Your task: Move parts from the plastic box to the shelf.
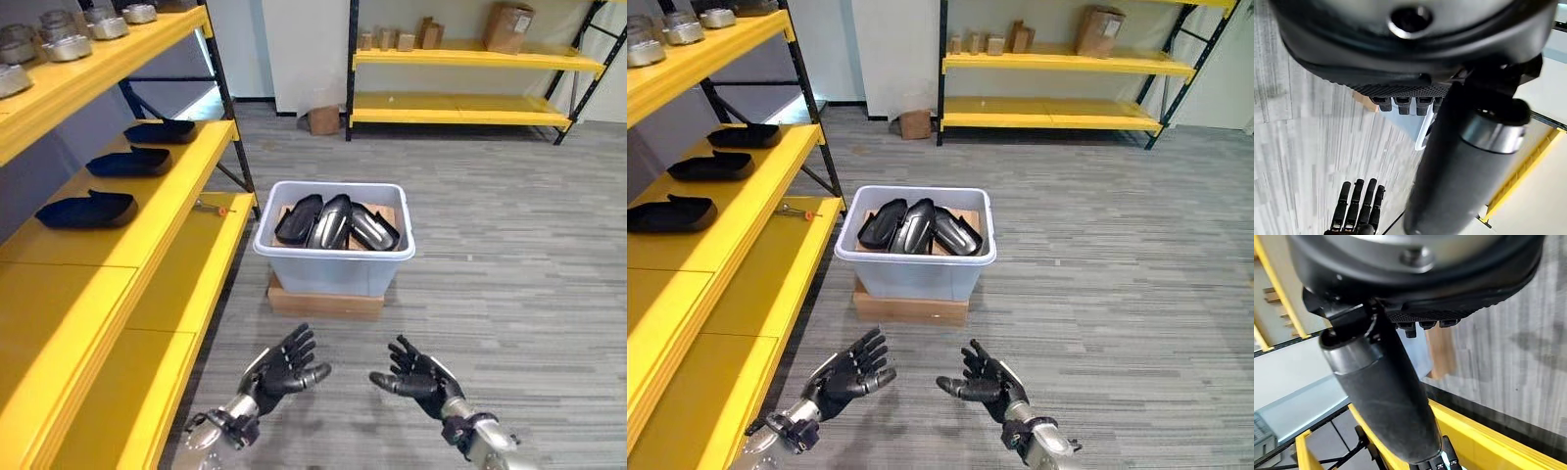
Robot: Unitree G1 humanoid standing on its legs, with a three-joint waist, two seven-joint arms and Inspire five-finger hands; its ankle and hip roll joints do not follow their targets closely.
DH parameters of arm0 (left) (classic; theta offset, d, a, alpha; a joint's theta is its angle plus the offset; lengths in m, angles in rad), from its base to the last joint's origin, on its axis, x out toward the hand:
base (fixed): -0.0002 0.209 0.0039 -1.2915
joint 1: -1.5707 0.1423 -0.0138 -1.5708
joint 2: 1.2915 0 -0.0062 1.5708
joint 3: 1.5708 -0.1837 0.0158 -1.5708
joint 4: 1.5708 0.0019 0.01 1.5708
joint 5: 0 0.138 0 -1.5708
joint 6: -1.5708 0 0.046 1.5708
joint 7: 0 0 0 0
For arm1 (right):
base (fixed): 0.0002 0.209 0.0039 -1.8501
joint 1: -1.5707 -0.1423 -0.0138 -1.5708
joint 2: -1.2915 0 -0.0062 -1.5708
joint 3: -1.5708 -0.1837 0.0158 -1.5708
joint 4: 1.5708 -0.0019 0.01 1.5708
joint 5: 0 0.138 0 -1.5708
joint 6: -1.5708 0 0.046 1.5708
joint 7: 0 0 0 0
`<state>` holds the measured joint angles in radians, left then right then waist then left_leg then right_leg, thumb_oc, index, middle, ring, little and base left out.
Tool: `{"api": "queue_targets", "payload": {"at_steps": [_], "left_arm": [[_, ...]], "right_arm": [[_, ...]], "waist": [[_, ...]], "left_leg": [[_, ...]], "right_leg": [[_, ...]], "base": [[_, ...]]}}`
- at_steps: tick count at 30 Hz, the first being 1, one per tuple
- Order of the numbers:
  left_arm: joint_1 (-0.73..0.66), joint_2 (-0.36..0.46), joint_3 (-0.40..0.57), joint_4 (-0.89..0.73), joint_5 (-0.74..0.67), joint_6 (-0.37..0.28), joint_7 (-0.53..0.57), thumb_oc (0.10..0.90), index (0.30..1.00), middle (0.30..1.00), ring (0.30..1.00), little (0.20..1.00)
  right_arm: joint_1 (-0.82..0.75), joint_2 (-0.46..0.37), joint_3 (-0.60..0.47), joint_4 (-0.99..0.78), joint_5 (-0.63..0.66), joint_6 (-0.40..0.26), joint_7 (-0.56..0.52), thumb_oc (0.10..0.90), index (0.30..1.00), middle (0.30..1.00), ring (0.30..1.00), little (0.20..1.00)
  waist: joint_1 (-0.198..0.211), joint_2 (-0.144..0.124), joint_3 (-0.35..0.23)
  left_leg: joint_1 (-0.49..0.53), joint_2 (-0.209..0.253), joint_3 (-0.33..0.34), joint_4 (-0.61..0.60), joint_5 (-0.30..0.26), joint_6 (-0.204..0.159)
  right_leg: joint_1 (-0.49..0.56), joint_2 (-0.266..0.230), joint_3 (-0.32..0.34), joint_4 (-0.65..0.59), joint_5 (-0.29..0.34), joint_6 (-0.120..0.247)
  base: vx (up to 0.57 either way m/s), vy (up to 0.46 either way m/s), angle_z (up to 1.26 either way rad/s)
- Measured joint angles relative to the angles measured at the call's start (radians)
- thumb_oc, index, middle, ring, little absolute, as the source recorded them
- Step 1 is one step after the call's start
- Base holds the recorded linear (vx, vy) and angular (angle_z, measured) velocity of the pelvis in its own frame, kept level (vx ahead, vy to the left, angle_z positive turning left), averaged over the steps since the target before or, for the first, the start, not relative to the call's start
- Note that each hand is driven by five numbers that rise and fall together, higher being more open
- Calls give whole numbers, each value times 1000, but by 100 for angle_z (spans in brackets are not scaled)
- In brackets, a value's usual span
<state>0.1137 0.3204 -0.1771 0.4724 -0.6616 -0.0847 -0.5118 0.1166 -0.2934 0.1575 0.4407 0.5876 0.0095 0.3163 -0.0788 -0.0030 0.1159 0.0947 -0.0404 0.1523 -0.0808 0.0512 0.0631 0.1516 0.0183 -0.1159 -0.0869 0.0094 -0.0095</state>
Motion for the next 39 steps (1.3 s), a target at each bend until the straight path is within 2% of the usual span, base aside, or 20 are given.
{"api": "queue_targets", "payload": {"at_steps": [4,7,9,23,39], "left_arm": [[2,-1,-2,9,-3,9,-33,900,1000,1000,1000,1000],[2,-2,-15,9,-3,13,-46,900,1000,1000,1000,1000],[2,-2,-15,9,-3,13,-45,900,1000,1000,1000,1000],[1,0,8,9,-2,12,28,900,1000,1000,1000,1000],[11,-1,14,8,-2,45,28,900,1000,1000,1000,1000]], "right_arm": [[0,-18,-2,-1,0,0,1,900,1000,1000,1000,1000],[0,-20,-2,-1,-2,0,0,900,1000,1000,1000,1000],[0,-20,0,-2,-50,-2,-24,900,1000,1000,1000,1000],[0,-25,3,-5,-100,-35,-76,900,1000,1000,1000,1000],[1,-28,2,-5,-104,-48,-68,900,1000,1000,1000,1000]], "waist": [[-2,-5,4],[-2,-11,7],[-1,-14,9],[-2,-6,12],[-4,-7,12]], "left_leg": [[8,4,4,-4,-10,-13],[8,3,9,-4,-9,-11],[7,3,10,-4,-4,-3],[9,3,10,-4,-4,-3],[7,3,12,-4,-5,-2]], "right_leg": [[0,3,9,-7,-5,9],[-2,2,14,-7,-2,11],[-2,2,14,-7,-2,11],[0,1,13,-7,-3,12],[-3,1,14,-6,-4,12]], "base": [[-21,14,-7],[-32,-6,-5],[0,0,0],[0,0,0],[2,8,0]]}}
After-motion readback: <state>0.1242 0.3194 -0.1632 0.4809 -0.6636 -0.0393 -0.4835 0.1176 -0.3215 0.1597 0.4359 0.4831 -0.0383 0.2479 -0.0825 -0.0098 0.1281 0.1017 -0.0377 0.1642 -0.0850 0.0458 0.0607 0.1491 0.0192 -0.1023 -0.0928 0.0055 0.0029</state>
